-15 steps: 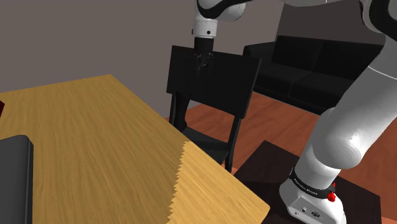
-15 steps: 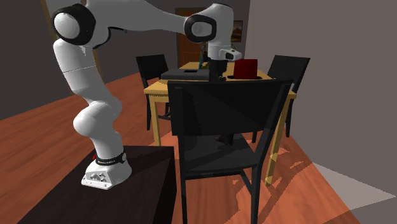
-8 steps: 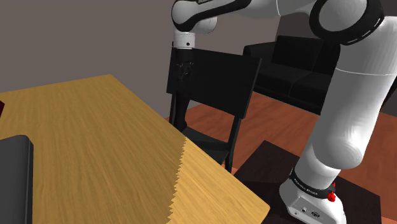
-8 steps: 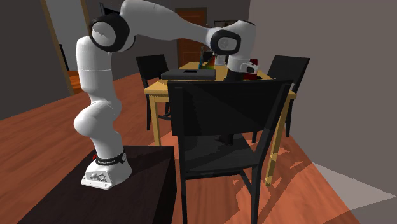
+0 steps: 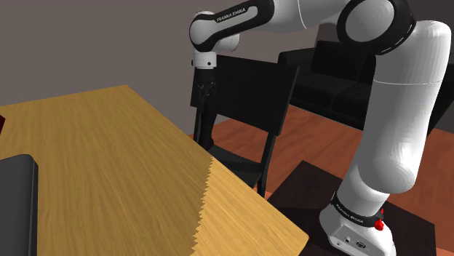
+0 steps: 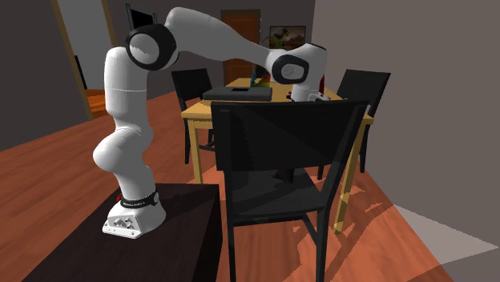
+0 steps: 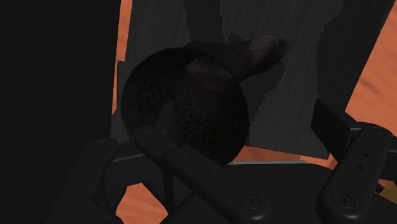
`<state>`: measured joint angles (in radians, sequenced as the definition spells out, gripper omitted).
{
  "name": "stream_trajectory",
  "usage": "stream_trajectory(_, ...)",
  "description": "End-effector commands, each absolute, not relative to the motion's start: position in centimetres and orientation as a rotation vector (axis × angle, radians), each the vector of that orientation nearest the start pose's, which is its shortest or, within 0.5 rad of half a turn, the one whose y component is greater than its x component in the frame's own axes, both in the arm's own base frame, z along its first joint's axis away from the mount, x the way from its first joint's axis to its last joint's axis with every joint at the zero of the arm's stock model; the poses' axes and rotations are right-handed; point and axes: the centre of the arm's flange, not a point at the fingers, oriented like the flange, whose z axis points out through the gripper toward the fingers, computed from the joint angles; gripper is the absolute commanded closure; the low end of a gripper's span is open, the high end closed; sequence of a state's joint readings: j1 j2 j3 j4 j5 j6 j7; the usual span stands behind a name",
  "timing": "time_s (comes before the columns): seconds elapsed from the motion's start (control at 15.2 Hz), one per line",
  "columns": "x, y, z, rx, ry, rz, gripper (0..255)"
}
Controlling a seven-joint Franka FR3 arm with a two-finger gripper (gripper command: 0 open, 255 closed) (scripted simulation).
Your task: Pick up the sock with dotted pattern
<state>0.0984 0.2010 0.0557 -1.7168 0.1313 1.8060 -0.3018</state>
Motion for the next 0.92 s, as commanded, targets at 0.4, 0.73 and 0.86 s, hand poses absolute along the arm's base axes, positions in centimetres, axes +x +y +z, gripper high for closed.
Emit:
stream_trajectory(0.4, 60.0, 10.1, 44.9, -2.928, -0.62, 0.151, 255)
stream_trajectory(0.73, 60.0, 10.2, 45.0, -2.928, -0.62, 0.151, 255)
stream_trajectory(0.86, 60.0, 10.2, 46.0, -2.928, -0.62, 0.151, 255)
